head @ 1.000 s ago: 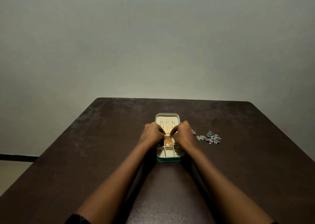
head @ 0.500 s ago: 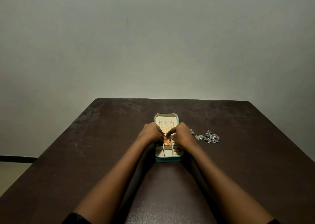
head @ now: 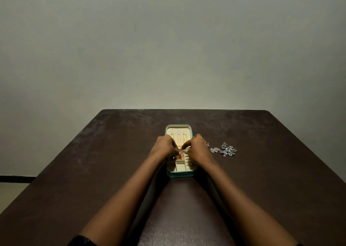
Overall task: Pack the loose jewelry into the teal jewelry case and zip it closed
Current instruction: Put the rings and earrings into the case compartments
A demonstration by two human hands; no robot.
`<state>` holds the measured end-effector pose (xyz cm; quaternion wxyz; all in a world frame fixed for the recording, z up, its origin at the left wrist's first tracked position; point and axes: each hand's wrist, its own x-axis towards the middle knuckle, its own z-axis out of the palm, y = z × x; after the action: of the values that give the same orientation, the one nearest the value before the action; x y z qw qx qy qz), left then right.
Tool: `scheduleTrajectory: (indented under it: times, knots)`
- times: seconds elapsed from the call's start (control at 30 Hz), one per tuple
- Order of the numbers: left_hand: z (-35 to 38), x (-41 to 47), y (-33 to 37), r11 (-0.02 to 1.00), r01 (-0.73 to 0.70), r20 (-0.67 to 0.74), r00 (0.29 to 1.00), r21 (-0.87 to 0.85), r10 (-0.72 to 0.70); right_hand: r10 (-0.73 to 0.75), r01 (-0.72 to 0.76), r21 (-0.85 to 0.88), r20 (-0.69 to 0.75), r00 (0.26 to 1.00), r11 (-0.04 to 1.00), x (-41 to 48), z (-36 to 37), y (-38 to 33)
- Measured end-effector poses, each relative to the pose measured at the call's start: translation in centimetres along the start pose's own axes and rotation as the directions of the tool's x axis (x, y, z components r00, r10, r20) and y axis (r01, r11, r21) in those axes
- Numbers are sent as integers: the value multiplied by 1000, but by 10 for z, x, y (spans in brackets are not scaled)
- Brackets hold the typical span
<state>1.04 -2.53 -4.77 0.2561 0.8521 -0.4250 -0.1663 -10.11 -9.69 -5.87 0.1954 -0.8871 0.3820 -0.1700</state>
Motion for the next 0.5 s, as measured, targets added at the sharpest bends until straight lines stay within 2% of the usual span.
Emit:
scheduleTrajectory:
  times: [0.27, 0.5]
  knots:
    - [21, 3, 34, 989, -146, -105, 984, 5, 146, 118, -110, 88, -96, 988, 990, 6, -25, 31]
    - [39, 15, 61, 980, -187, -132, 972, 69, 195, 348, -311, 228, -147, 926, 923, 9, -54, 71]
